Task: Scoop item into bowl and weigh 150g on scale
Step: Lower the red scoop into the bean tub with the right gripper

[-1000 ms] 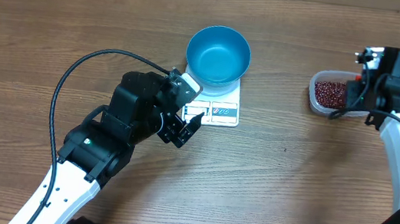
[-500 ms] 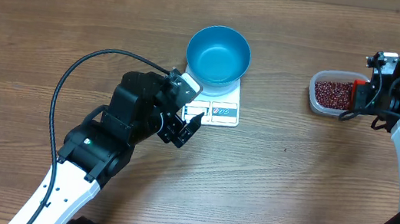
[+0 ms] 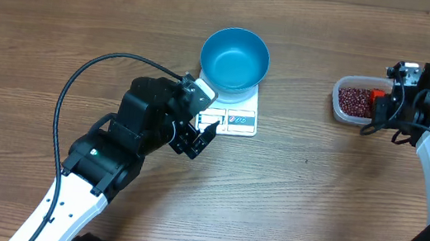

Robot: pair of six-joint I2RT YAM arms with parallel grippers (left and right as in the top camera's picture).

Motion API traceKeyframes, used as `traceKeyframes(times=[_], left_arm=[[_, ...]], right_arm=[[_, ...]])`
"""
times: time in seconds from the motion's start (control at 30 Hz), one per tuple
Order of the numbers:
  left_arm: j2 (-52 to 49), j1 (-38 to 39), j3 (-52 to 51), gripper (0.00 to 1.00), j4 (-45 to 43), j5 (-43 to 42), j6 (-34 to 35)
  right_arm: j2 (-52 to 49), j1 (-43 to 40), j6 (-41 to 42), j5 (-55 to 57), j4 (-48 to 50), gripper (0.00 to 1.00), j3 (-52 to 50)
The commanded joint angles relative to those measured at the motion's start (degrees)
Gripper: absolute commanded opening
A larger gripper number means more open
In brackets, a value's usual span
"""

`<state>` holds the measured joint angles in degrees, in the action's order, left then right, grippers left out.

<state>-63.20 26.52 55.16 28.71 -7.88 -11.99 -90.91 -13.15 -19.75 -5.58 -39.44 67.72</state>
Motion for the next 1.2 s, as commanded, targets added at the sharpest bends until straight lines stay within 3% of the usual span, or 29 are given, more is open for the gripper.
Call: traceKeyframes(times=[0.0, 0.27, 1.17], left_arm=[[0.6, -0.3, -0.2, 1.0, 0.0, 0.4, 0.9], [0.6, -0.3, -0.2, 1.0, 0.0, 0.4, 0.9], [0.6, -0.3, -0.2, 1.0, 0.0, 0.4, 0.9]], right_arm=[[0.0, -0.4, 0.2, -4.0, 0.4, 0.04, -0.7], [-0.6, -0.4, 0.9, -5.0, 1.7, 0.04, -3.6], [-2.6, -4.7, 15.9, -14.4, 2.0, 0.04, -4.1]])
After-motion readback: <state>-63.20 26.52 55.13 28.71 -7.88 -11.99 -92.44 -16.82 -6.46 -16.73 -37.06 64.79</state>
